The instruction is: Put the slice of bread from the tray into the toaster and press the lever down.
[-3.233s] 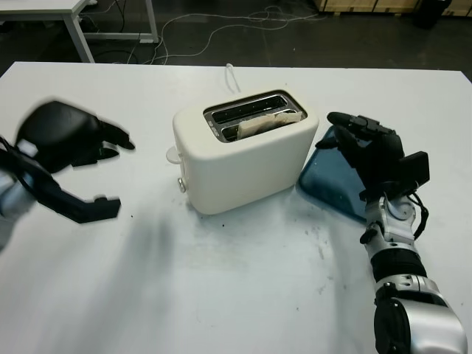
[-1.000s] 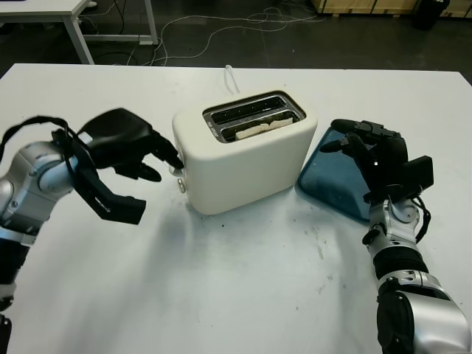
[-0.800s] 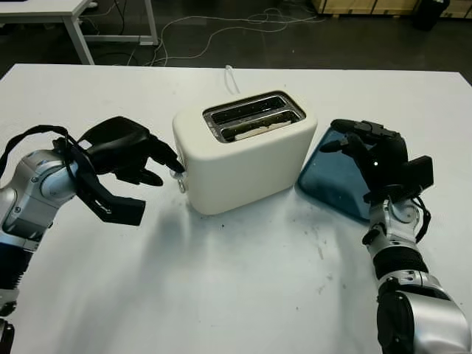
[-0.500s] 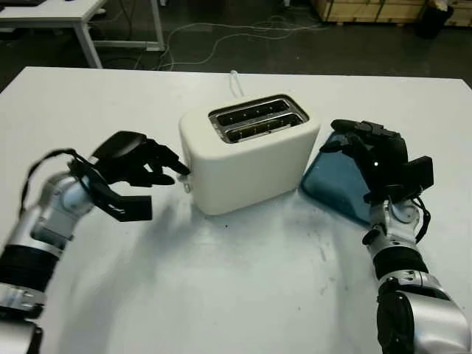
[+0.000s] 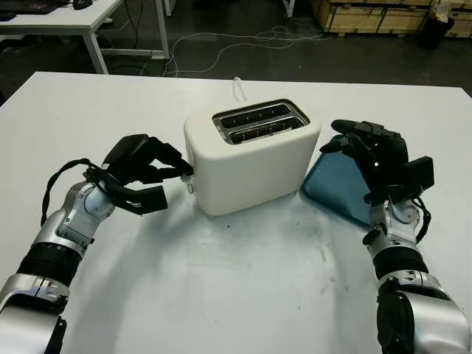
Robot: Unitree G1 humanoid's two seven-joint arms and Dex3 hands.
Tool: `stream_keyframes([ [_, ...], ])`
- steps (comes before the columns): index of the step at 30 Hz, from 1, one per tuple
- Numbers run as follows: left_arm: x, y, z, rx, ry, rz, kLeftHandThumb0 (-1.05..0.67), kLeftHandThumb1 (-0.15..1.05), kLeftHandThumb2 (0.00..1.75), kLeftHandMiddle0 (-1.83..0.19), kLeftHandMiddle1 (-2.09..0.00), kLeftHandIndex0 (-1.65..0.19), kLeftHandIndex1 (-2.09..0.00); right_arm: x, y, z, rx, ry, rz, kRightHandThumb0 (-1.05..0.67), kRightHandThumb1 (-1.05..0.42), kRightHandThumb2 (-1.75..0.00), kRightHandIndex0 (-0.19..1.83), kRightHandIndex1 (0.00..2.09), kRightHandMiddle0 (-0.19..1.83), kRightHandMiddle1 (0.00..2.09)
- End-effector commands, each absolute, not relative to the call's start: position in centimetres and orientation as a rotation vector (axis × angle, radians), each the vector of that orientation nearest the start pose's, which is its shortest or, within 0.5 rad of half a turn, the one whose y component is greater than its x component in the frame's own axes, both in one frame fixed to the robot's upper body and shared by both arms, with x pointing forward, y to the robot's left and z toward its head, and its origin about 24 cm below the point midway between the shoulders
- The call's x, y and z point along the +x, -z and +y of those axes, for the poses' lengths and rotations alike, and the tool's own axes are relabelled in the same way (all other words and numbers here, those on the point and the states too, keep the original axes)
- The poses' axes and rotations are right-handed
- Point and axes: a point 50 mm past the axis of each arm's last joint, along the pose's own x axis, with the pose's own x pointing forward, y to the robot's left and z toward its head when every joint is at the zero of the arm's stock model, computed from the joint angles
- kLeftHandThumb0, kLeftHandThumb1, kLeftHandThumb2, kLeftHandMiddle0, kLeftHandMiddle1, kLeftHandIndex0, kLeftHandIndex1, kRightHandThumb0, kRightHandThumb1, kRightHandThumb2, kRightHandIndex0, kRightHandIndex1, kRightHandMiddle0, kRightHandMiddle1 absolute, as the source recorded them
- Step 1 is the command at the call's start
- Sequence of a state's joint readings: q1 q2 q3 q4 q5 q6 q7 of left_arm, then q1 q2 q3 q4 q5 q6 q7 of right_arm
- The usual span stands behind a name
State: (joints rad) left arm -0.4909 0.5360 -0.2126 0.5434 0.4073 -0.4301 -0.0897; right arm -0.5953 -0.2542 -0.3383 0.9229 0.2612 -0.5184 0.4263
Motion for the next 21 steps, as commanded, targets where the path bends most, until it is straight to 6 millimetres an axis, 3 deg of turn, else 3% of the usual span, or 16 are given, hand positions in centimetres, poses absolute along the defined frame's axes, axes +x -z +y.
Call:
stream_keyframes([
  [1,30.4,-1.8,18.2,1.058,0.564,0.017,-0.19,0.92,0.13,-0.92,-0.4,-1.01,-0.02,34.1,-8.0,-23.9,0.093,-0.061,-0.305,-1.05,-0.91,0.0,1.03,0.87,1.3,0.0],
  [10,30.2,-2.3,17.6,1.073,0.565,-0.007,-0.22,0.92,0.14,-0.95,-0.45,-1.0,-0.01,34.1,-7.9,-23.9,0.109,-0.064,-0.3,-1.05,-0.9,0.0,1.03,0.87,1.3,0.0],
  [14,29.4,-3.2,17.4,1.011,0.51,-0.097,-0.22,0.92,0.12,-0.89,-1.02,-1.02,-0.01,34.1,-7.9,-23.9,0.101,-0.059,-0.306,-1.05,-0.9,0.0,1.03,0.87,1.3,0.0],
  [21,27.5,-6.8,17.8,0.754,0.26,-0.416,-0.23,0.91,0.03,-0.78,-1.57,-1.05,-0.02,34.4,-8.3,-24.2,0.077,-0.021,-0.321,-1.05,-0.92,-0.03,1.04,0.82,1.31,0.0],
])
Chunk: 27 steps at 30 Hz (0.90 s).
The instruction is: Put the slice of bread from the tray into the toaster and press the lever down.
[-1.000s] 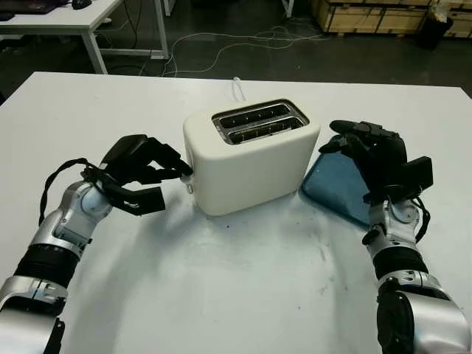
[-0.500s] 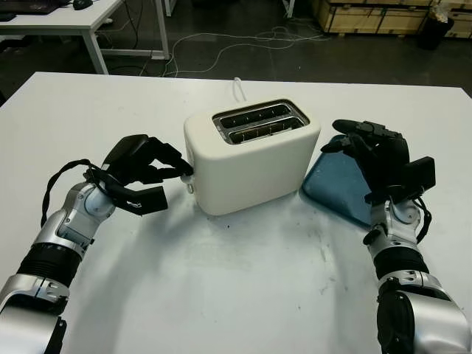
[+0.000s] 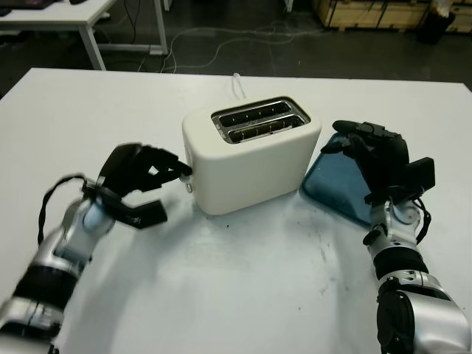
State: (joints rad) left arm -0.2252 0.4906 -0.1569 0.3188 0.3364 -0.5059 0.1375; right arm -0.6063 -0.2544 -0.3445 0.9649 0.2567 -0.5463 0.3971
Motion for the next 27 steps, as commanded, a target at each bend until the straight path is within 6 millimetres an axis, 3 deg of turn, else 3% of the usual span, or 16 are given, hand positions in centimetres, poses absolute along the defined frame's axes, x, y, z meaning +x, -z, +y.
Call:
stream_keyframes([
  [1,27.4,-7.3,17.9,0.725,0.237,-0.45,-0.22,0.91,0.02,-0.75,-1.63,-1.05,-0.02,34.4,-8.4,-24.2,0.078,-0.02,-0.324,-1.05,-0.92,-0.03,1.03,0.8,1.3,0.0],
  [8,26.7,-10.7,18.6,0.605,0.078,-0.573,-0.24,0.91,0.01,-0.66,-1.74,-1.05,-0.01,34.8,-8.8,-24.3,0.065,-0.004,-0.34,-1.05,-0.92,-0.05,1.02,0.71,1.33,0.01],
  [17,26.7,-11.9,19.9,0.633,-0.04,-0.595,-0.3,0.89,0.0,-0.68,-1.69,-1.05,-0.02,35.0,-9.5,-24.8,0.036,-0.001,-0.353,-1.05,-0.92,-0.07,1.07,0.71,1.4,0.03],
  [22,26.1,-12.9,20.2,0.561,-0.09,-0.594,-0.43,0.91,0.04,-0.67,-1.7,-1.01,-0.01,35.1,-9.7,-25.0,0.028,-0.009,-0.353,-1.05,-0.92,-0.05,1.13,0.64,1.44,0.03],
  [27,25.2,-14.4,21.0,0.543,-0.161,-0.556,-0.48,0.92,0.01,-0.59,-1.5,-0.93,0.0,35.2,-10.3,-25.2,0.018,-0.041,-0.359,-1.05,-0.9,-0.01,1.25,0.42,1.46,0.01],
])
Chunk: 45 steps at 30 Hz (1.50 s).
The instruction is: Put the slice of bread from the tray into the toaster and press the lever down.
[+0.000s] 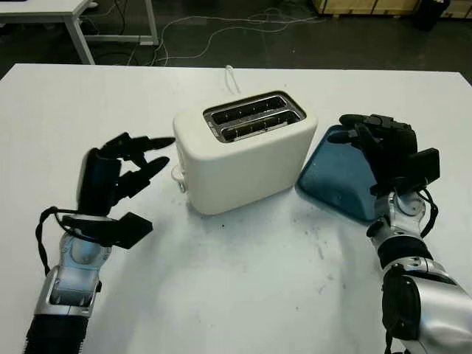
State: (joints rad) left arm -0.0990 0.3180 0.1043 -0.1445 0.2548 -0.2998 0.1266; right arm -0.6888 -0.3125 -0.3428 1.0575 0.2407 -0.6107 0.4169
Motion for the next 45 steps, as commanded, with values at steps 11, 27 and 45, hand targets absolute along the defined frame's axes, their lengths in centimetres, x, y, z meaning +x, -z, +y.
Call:
stream_keyframes([
  [11,24.6,-14.5,21.9,0.417,-0.294,-0.514,-0.49,0.92,0.01,-0.32,-1.1,-0.75,0.0,35.0,-10.3,-24.0,-0.1,0.006,-0.389,-1.05,-0.92,-0.01,1.11,0.5,1.27,0.0],
  [27,26.0,-21.4,23.8,0.906,-0.085,-0.586,-0.51,0.83,0.0,-0.56,-0.96,-0.9,-0.08,36.5,-16.4,-25.7,-0.346,-0.108,-0.45,-1.05,-0.92,-0.01,0.94,0.93,1.23,0.0],
  [45,29.2,-22.4,22.1,1.32,0.181,-0.465,-0.53,0.75,0.0,-0.65,-1.0,-0.98,-0.06,37.9,-19.7,-24.6,-0.924,-0.279,-0.363,-1.05,-0.92,-0.03,0.67,1.46,0.6,1.28],
])
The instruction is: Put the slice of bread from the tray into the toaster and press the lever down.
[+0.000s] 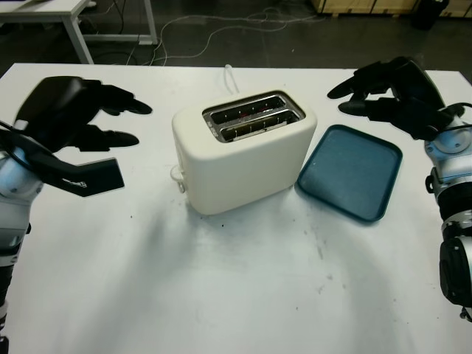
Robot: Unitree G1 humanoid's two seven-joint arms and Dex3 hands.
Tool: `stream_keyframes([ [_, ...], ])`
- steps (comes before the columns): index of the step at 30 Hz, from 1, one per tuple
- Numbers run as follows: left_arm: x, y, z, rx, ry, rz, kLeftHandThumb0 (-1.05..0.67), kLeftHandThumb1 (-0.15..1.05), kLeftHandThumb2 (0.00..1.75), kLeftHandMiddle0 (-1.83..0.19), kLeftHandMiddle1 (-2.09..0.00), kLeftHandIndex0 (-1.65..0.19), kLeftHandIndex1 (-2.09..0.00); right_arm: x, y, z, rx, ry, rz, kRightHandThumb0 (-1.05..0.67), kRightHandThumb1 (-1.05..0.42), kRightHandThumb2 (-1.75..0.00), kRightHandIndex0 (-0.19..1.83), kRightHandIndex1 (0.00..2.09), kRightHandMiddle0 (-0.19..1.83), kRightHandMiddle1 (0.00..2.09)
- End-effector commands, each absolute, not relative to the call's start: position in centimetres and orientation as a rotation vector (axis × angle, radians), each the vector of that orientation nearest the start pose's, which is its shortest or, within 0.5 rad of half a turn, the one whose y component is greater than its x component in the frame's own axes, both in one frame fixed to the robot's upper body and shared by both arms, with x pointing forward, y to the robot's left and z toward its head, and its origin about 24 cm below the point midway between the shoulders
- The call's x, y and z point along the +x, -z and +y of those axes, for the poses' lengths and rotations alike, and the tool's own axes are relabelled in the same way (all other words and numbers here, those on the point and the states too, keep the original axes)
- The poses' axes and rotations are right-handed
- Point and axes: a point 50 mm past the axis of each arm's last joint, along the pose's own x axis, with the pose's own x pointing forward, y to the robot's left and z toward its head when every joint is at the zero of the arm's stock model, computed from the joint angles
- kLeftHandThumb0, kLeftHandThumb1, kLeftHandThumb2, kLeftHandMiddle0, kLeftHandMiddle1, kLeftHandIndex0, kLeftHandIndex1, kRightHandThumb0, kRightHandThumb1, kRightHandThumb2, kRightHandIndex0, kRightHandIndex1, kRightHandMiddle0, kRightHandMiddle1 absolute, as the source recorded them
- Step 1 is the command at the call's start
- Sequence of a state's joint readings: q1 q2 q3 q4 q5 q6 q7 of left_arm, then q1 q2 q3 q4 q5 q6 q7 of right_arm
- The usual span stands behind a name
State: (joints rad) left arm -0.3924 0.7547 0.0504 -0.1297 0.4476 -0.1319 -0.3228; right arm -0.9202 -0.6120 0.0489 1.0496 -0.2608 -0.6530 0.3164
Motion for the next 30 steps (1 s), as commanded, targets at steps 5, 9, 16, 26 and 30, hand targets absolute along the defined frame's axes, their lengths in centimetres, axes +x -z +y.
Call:
stream_keyframes([
  [5,29.51,-22.4,22.04,1.337,0.158,-0.453,-0.55,0.77,0.0,-0.62,-1.08,-0.99,-0.06,38.17,-19.57,-24.3,-0.973,-0.311,-0.327,-1.05,-0.89,-0.01,0.66,1.46,0.59,1.31],
  [9,29.52,-22.26,22.03,1.334,0.151,-0.461,-0.56,0.78,0.0,-0.62,-1.08,-1.0,-0.06,38.4,-19.41,-24.18,-0.972,-0.319,-0.304,-1.05,-0.88,0.0,0.68,1.46,0.61,1.3],
  [16,29.67,-21.94,21.97,1.299,0.162,-0.48,-0.56,0.8,0.01,-0.61,-1.19,-1.01,-0.07,38.57,-19.44,-24.16,-0.994,-0.315,-0.29,-1.05,-0.88,0.0,0.68,1.49,0.59,1.34],
  [26,29.67,-21.82,21.93,1.29,0.16,-0.467,-0.55,0.79,0.0,-0.6,-1.21,-1.02,-0.08,38.49,-19.46,-24.38,-1.011,-0.309,-0.289,-1.05,-0.9,-0.01,0.63,1.56,0.56,1.41],
  [30,29.65,-21.78,21.9,1.288,0.156,-0.474,-0.55,0.79,0.0,-0.6,-1.22,-1.02,-0.08,38.51,-19.39,-24.33,-1.006,-0.311,-0.287,-1.05,-0.9,0.0,0.63,1.58,0.55,1.43],
])
